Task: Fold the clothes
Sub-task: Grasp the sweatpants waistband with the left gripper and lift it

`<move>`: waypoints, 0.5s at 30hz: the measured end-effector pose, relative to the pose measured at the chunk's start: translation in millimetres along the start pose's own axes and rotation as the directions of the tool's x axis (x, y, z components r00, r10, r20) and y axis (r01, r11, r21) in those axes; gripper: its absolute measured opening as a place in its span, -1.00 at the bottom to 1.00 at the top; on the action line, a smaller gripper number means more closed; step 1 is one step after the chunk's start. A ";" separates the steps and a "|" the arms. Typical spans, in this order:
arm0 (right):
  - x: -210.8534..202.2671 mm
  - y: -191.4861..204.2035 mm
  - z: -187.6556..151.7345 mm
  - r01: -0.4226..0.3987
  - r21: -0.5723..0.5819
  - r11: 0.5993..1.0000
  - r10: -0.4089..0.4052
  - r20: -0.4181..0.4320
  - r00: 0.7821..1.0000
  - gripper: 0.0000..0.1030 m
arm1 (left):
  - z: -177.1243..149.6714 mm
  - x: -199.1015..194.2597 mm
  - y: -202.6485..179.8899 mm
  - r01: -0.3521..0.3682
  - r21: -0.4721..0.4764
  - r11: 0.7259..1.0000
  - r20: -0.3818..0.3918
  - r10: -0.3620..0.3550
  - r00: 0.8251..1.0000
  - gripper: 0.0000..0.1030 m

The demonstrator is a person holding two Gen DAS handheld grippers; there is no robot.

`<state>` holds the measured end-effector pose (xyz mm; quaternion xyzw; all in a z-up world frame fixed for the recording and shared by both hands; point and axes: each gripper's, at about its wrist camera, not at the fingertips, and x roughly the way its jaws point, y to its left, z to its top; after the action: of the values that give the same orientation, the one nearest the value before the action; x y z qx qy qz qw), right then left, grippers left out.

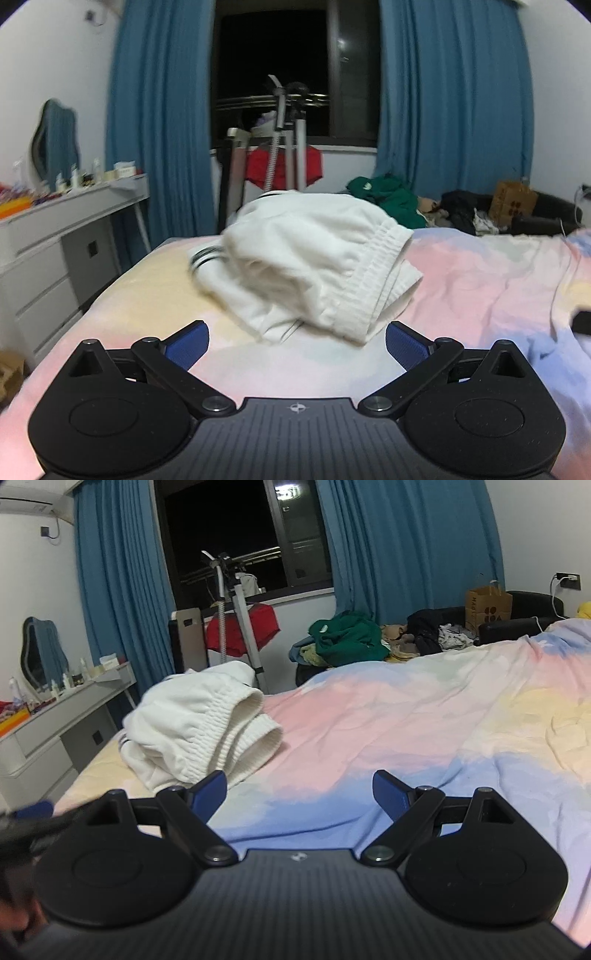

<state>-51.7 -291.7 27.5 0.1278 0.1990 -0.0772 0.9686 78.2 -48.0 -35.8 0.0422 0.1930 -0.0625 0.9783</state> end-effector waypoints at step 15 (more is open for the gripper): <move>56.2 -54.2 6.3 0.093 0.173 0.980 -0.089 -0.035 0.995 0.70 | 68.4 203.3 -134.6 -0.203 0.308 0.929 0.038 0.201 0.979 0.89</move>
<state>-9.2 -350.8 -1.4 0.2041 0.2100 -0.1368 0.9463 271.6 -209.9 -58.4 0.2147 0.1723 0.0088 0.9613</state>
